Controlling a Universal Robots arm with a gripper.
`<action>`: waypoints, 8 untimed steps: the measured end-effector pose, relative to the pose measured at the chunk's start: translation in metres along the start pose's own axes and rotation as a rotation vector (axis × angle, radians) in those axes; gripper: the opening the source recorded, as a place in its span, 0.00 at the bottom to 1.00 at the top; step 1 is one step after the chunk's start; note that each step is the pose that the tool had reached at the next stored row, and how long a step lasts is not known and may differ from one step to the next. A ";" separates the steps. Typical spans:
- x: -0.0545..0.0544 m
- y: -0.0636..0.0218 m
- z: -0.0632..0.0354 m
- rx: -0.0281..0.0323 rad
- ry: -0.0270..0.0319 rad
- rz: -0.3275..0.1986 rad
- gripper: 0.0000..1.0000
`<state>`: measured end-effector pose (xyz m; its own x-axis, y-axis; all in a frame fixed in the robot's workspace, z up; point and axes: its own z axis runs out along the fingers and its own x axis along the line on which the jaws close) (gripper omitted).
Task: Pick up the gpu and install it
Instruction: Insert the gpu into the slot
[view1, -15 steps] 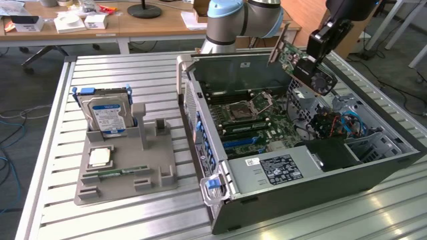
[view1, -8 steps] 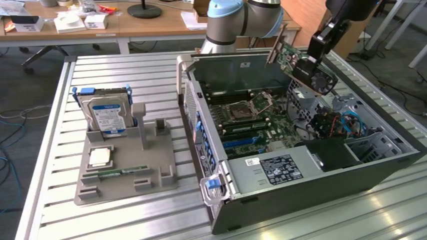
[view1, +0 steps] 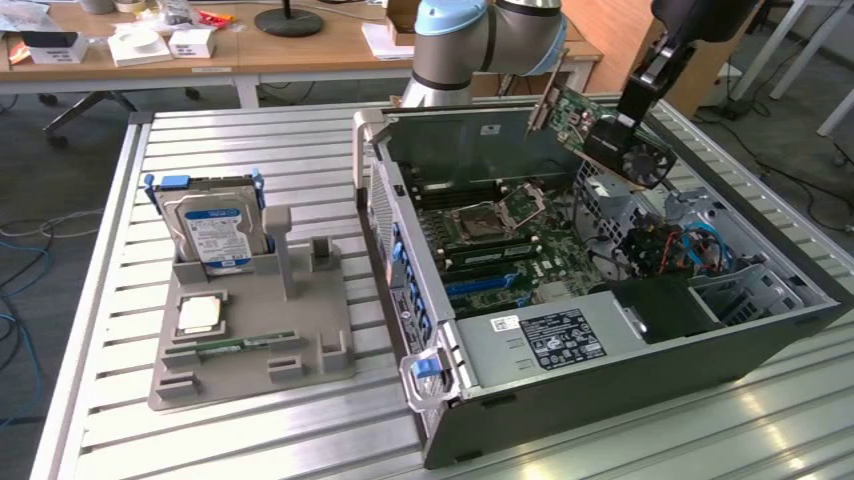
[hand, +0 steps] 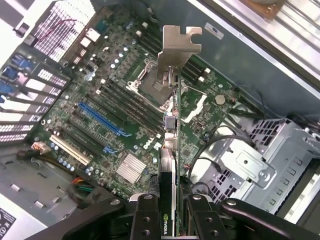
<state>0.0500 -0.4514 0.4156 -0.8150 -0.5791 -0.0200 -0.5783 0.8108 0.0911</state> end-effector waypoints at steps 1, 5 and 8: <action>0.000 0.0000 0.0000 -0.0002 0.0010 -0.011 0.26; 0.000 0.0000 0.0000 -0.0011 0.0051 -0.055 0.26; 0.000 0.0000 0.0000 -0.0018 0.0080 -0.087 0.26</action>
<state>0.0500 -0.4514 0.4156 -0.7614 -0.6479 -0.0200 -0.6468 0.7572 0.0911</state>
